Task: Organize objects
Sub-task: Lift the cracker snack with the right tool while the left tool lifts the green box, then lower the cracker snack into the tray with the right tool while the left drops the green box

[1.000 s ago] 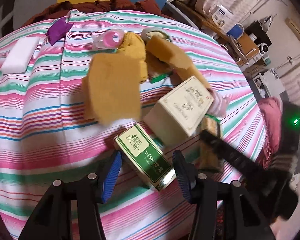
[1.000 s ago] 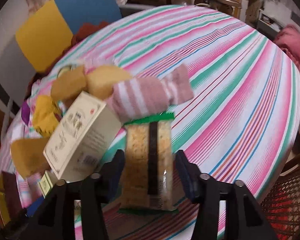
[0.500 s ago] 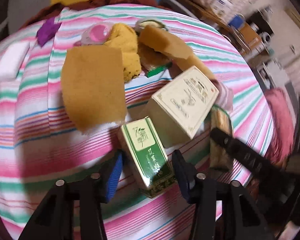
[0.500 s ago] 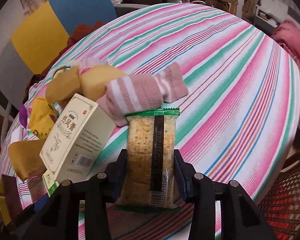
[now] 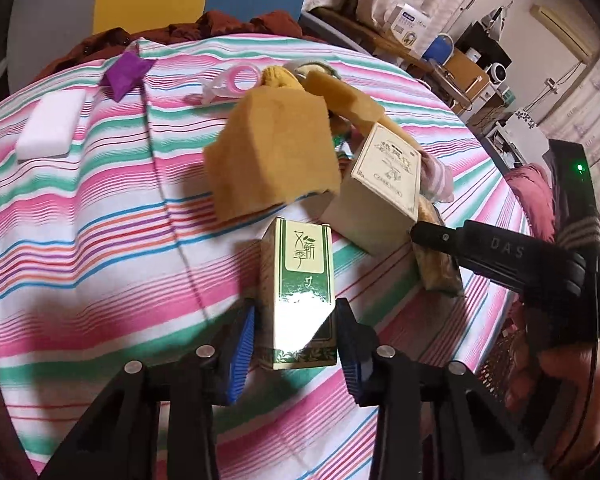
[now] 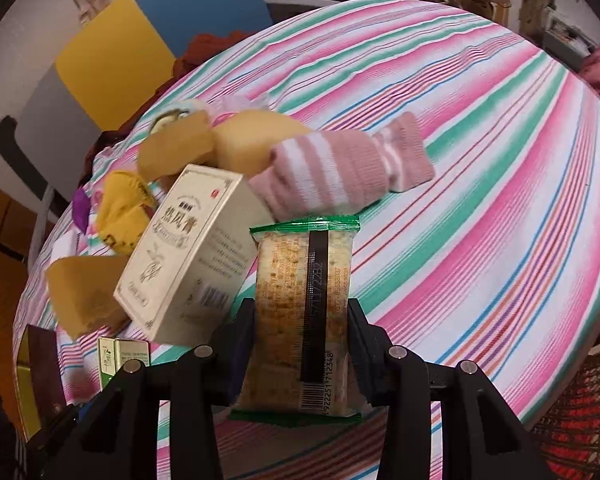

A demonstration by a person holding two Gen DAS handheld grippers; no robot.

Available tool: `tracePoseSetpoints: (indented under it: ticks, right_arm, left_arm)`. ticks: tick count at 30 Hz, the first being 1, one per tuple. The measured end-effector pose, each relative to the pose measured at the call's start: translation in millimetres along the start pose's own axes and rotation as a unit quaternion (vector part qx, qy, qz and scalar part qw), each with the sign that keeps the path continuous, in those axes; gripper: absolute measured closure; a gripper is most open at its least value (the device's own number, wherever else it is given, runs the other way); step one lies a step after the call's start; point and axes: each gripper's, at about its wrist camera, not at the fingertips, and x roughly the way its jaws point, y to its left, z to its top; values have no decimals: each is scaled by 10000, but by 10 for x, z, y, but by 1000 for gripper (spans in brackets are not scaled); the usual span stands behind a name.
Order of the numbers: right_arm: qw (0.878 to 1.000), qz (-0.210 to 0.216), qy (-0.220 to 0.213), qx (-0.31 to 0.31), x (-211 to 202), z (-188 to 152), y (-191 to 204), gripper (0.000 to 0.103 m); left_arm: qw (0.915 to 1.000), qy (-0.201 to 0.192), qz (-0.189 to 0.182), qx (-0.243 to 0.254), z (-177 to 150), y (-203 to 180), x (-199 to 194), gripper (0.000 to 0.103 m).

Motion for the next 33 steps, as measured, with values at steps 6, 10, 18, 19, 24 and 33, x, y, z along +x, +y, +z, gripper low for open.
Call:
tracePoseSetpoints:
  ticks: [6, 10, 18, 19, 24, 33]
  right_arm:
    - [9994, 309, 107, -120, -17, -220, 218, 59]
    - [9982, 486, 172, -296, -18, -454, 436, 59]
    - [9910, 1056, 543, -624, -36, -741, 935, 59]
    - [9902, 1099, 550, -667, -75, -797, 961, 59]
    - [9850, 1332, 521, -966, -227, -951, 1312, 59]
    - [9664, 1735, 487, -1830, -357, -1134, 2334, 59]
  left_arm:
    - [9999, -78, 35, 110, 7, 24, -7, 67]
    - [9999, -106, 20, 79, -73, 107, -48, 67]
    - [9993, -355, -37, 60, -317, 394, -450, 67]
    - [9992, -391, -41, 48, -358, 447, -538, 67]
    - [9979, -645, 6, -87, -463, 651, -859, 67]
    - [9895, -1102, 283, -896, -591, 1395, -1378, 67]
